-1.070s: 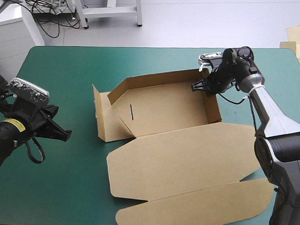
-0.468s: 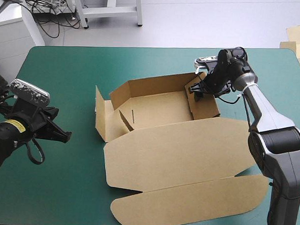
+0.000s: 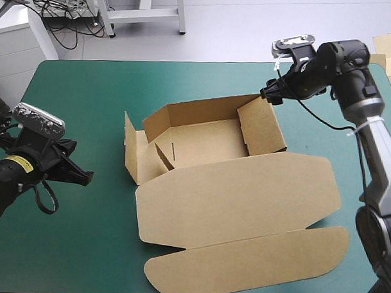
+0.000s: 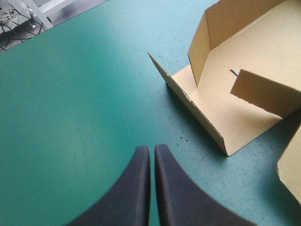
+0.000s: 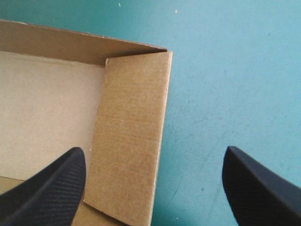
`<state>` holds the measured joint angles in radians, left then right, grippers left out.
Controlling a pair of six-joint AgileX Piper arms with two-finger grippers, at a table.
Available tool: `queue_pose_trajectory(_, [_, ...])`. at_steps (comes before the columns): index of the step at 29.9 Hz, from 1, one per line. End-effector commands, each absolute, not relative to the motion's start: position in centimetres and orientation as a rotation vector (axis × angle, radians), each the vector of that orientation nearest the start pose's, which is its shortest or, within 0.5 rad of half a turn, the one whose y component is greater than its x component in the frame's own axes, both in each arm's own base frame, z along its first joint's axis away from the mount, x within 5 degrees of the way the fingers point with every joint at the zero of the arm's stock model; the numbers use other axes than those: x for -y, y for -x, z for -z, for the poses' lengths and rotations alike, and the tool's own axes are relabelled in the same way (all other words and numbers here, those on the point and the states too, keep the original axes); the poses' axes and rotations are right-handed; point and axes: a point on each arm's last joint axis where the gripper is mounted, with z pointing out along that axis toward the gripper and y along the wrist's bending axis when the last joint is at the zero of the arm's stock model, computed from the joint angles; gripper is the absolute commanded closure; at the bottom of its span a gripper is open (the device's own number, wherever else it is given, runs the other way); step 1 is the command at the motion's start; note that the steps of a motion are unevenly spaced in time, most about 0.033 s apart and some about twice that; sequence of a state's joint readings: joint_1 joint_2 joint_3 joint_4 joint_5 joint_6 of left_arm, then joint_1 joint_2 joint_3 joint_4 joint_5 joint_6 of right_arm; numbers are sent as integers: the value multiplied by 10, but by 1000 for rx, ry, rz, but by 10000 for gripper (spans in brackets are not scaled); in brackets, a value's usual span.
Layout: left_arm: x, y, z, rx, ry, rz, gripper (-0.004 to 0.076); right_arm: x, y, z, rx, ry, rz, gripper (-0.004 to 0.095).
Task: Fold the box
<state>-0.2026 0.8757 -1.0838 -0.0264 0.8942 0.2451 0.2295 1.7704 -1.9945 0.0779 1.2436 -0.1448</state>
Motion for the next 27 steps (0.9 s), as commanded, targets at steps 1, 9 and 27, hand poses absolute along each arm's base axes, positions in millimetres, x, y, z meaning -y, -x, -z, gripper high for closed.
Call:
queue_pose_trajectory(1, [34, -152, -421, -2026, -442, 20, 708, -81, -322, -476, -2291, 468, -120, 169])
queue_pose_trajectory(9, [34, -152, -421, -2026, -442, 20, 708, -76, -303, -492, -2241, 468, -117, 169])
queue_pose_trajectory(27, [35, -152, -421, -2031, -438, 43, 708, -104, -404, -363, -2593, 513, -188, 171])
